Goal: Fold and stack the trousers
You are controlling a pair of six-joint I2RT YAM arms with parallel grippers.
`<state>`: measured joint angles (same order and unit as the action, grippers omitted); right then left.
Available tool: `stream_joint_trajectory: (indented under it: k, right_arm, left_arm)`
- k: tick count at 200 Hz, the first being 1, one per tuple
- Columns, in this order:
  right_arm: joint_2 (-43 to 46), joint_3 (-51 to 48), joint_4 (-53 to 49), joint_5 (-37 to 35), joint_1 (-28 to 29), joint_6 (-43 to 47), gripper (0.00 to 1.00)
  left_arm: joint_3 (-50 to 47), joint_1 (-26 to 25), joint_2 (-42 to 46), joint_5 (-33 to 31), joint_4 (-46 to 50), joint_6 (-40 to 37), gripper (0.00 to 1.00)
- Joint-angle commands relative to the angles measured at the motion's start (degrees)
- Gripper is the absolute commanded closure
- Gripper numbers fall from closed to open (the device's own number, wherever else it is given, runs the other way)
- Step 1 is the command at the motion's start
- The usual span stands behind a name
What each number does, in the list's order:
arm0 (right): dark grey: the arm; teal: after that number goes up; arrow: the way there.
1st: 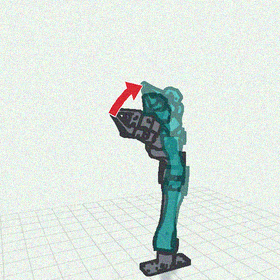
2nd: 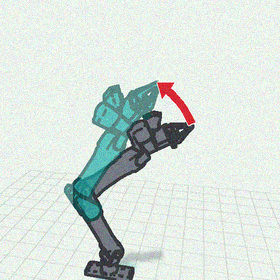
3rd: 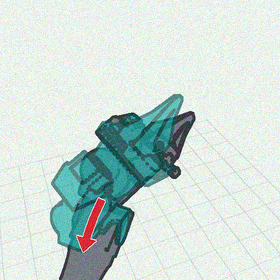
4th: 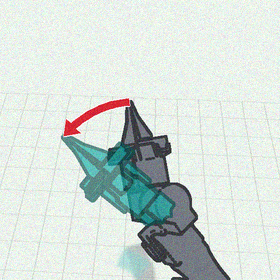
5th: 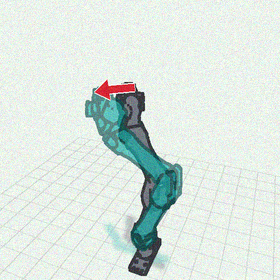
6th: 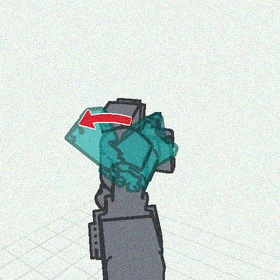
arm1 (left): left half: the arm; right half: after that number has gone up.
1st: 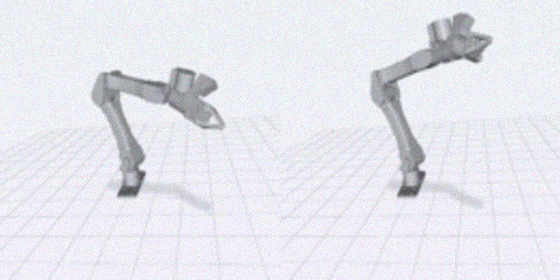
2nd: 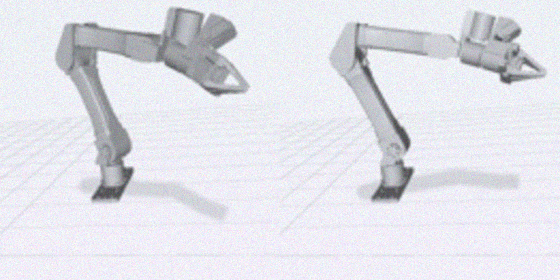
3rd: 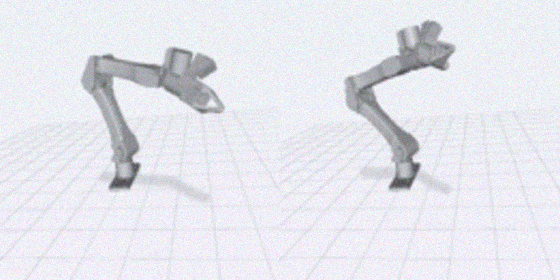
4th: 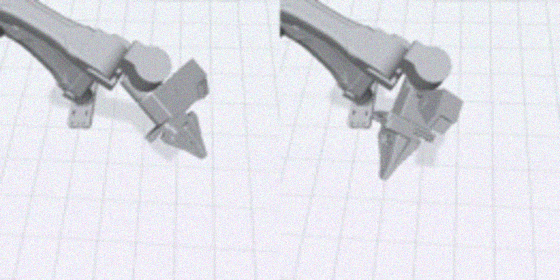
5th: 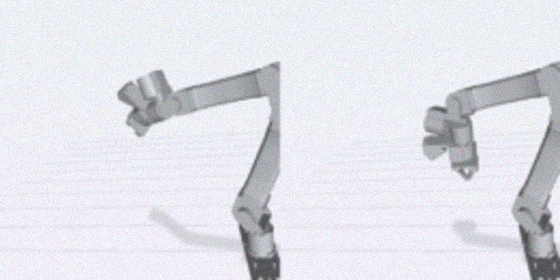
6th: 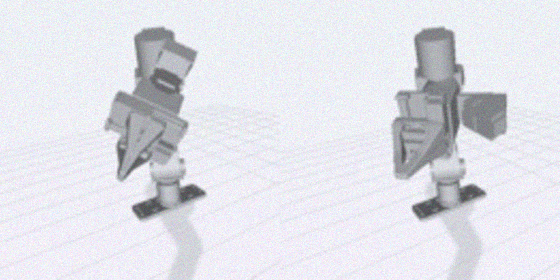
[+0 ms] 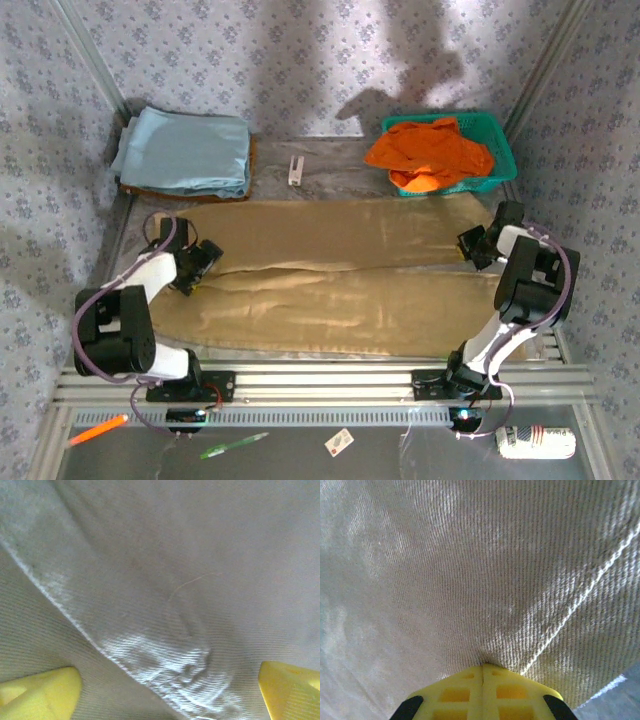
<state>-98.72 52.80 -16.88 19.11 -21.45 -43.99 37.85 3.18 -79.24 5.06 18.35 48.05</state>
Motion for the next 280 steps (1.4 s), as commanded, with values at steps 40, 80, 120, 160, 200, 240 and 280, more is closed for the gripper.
stream_joint_trajectory:
  k: [40, 80, 120, 160, 200, 240, 280]
  right_arm:
    - [-0.7, 2.7, -4.8, 1.6, -5.3, -0.4, 1.0]
    - [12.4, 1.0, -12.2, -3.1, 0.8, 2.7, 0.87]
    - [24.7, -11.4, -17.2, -5.3, 2.0, 3.7, 0.87]
    - [24.1, -17.0, -17.3, -4.6, -4.0, 7.3, 0.96]
    - [15.3, -14.6, -15.1, -2.9, -6.9, 6.5, 1.0]
    - [10.2, -9.0, -13.6, -6.1, -6.3, 4.6, 1.0]
    - [7.9, -3.6, -15.3, -6.5, -6.1, 4.8, 1.0]
  left_arm:
    - [-10.8, -2.3, 11.3, -4.7, 3.4, 6.2, 0.07]
    - [-5.3, -2.4, 17.5, -7.2, 11.0, 1.1, 0.07]
    - [-5.1, -2.9, 22.1, -4.9, 13.5, -0.8, 0.07]
    - [-10.5, -3.2, 24.5, -0.4, 9.7, 1.1, 0.07]
    - [-13.3, -2.9, 19.6, 0.9, 2.6, 3.5, 0.07]
    - [-13.2, -0.8, 13.5, 1.2, -2.4, 4.3, 0.05]
    - [-9.0, 2.7, 8.1, 3.0, -2.4, 3.4, 0.05]
